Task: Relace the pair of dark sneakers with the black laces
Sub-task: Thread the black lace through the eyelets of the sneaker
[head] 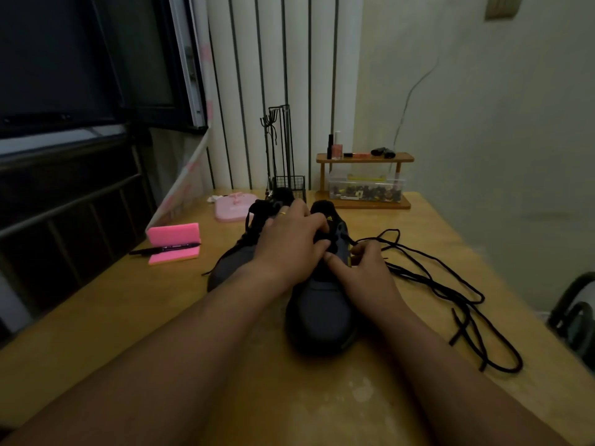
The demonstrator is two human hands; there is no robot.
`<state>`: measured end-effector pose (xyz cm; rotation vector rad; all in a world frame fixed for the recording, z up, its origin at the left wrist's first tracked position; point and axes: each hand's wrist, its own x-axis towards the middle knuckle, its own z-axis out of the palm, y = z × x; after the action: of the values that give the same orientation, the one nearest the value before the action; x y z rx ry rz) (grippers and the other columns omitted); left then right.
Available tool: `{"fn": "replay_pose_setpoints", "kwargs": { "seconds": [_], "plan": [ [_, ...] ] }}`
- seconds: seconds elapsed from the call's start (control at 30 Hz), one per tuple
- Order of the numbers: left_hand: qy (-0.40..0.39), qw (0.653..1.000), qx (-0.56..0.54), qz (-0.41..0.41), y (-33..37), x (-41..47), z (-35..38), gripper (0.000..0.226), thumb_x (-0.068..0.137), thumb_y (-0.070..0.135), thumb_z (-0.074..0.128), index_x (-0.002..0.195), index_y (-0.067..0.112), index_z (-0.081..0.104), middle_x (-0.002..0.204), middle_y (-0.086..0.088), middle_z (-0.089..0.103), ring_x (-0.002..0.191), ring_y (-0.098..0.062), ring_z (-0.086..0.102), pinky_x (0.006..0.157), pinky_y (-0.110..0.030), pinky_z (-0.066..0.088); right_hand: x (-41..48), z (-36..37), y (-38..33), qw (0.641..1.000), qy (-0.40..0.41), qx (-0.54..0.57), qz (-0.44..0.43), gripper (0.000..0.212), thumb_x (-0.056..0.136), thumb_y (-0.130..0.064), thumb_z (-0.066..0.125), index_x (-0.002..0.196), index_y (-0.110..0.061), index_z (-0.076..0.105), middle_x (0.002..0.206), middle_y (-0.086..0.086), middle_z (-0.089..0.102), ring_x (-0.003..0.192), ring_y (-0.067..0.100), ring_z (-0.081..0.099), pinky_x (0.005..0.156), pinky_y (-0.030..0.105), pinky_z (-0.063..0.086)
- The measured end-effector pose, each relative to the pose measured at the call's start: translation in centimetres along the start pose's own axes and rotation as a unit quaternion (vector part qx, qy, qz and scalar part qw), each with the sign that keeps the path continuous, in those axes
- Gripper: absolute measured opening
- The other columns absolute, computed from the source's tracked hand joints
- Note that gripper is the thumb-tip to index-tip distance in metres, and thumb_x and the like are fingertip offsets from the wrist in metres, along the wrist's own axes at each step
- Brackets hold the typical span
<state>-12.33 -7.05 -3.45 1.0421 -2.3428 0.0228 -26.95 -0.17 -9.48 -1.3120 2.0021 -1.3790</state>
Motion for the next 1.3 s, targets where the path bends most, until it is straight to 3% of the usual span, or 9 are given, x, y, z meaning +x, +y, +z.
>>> {"fn": "replay_pose_setpoints", "kwargs": {
  "seconds": [0.13, 0.27, 0.47, 0.57, 0.67, 0.8, 1.0, 1.17, 1.3],
  "plan": [
    [-0.002, 1.000, 0.002, 0.007, -0.5, 0.3, -0.1, 0.008, 0.100, 0.040, 0.065, 0.103, 0.033, 0.064, 0.104, 0.010, 0.044, 0.106, -0.017, 0.050, 0.095, -0.039, 0.044, -0.1, 0.0, -0.1, 1.000, 0.005, -0.018, -0.010, 0.065, 0.081, -0.070, 0.071, 0.119, -0.025, 0.043, 0.114, -0.008, 0.054, 0.100, 0.014, 0.058, 0.087, 0.044, 0.055],
    [0.025, 0.978, -0.204, -0.044, -0.3, -0.9, -1.3, 0.009, 0.101, 0.030, 0.066, 0.093, 0.026, 0.065, 0.105, 0.007, 0.052, 0.095, -0.006, 0.054, 0.084, -0.024, 0.045, 0.0, 0.0, -0.1, 1.000, 0.009, -0.017, -0.009, 0.064, 0.081, -0.069, 0.072, 0.118, -0.025, 0.043, 0.111, -0.008, 0.055, 0.096, 0.011, 0.057, 0.085, 0.042, 0.054],
    [0.227, 0.811, -0.433, -0.321, -2.8, -6.5, -1.3, 0.015, 0.102, 0.026, 0.057, 0.095, 0.014, 0.063, 0.095, -0.013, 0.065, 0.092, -0.033, 0.064, 0.072, -0.049, 0.052, 0.0, -0.2, -0.2, 1.000, 0.004, -0.007, 0.008, 0.065, 0.084, -0.066, 0.072, 0.121, -0.022, 0.043, 0.113, -0.005, 0.055, 0.100, 0.017, 0.058, 0.083, 0.041, 0.052],
    [0.155, 0.915, -0.259, -0.269, -3.0, -8.6, 0.0, 0.015, 0.097, 0.022, 0.062, 0.087, 0.012, 0.059, 0.087, -0.002, 0.057, 0.089, -0.025, 0.054, 0.067, -0.035, 0.041, 0.0, -0.1, -0.2, 1.000, 0.004, -0.004, 0.006, 0.065, 0.084, -0.066, 0.072, 0.122, -0.021, 0.043, 0.114, -0.003, 0.055, 0.101, 0.018, 0.058, 0.082, 0.040, 0.051],
    [0.130, 0.974, -0.099, -0.157, -1.7, -7.7, 0.0, 0.024, 0.094, 0.041, 0.065, 0.114, 0.028, 0.059, 0.114, 0.010, 0.052, 0.113, -0.015, 0.045, 0.092, -0.038, 0.041, -0.1, 0.0, -0.2, 1.000, 0.009, -0.002, 0.000, 0.064, 0.084, -0.065, 0.073, 0.120, -0.021, 0.044, 0.113, -0.004, 0.055, 0.100, 0.016, 0.057, 0.080, 0.039, 0.049],
    [0.064, 0.994, -0.032, -0.079, 0.1, -3.9, -0.1, 0.038, 0.097, 0.052, 0.061, 0.131, 0.036, 0.054, 0.129, 0.008, 0.053, 0.123, -0.016, 0.047, 0.102, -0.043, 0.040, -0.2, 0.0, -0.2, 1.000, 0.014, 0.001, -0.010, 0.062, 0.084, -0.065, 0.072, 0.118, -0.020, 0.045, 0.109, -0.004, 0.055, 0.095, 0.012, 0.057, 0.076, 0.039, 0.050],
    [0.017, 0.997, -0.016, -0.079, 0.1, -2.2, -0.1, 0.020, 0.103, 0.044, 0.057, 0.089, 0.031, 0.052, 0.087, 0.010, 0.056, 0.087, -0.017, 0.057, 0.085, -0.041, 0.042, -0.2, -0.1, -0.1, 1.000, 0.013, -0.006, -0.023, 0.062, 0.084, -0.066, 0.072, 0.116, -0.021, 0.044, 0.111, -0.004, 0.054, 0.096, 0.013, 0.056, 0.078, 0.040, 0.050],
    [0.159, 0.946, -0.199, -0.201, -1.9, -4.7, -0.4, 0.024, 0.102, 0.022, 0.054, 0.080, 0.020, 0.046, 0.076, -0.003, 0.051, 0.068, -0.021, 0.048, 0.058, -0.036, 0.034, 0.0, -0.2, 0.0, 1.000, 0.007, -0.002, -0.012, 0.061, 0.084, -0.067, 0.072, 0.115, -0.022, 0.045, 0.114, -0.003, 0.054, 0.098, 0.014, 0.057, 0.084, 0.043, 0.053],
    [0.173, 0.959, -0.038, -0.219, -2.9, -7.7, 0.3, 0.016, 0.090, 0.023, 0.063, 0.089, 0.020, 0.048, 0.100, 0.000, 0.049, 0.095, -0.024, 0.047, 0.077, -0.041, 0.042, -0.2, -0.2, -0.2, 1.000, 0.010, -0.012, -0.022, 0.060, 0.086, -0.066, 0.070, 0.118, -0.022, 0.045, 0.118, -0.003, 0.053, 0.103, 0.015, 0.057, 0.085, 0.041, 0.052]
  ]
}}
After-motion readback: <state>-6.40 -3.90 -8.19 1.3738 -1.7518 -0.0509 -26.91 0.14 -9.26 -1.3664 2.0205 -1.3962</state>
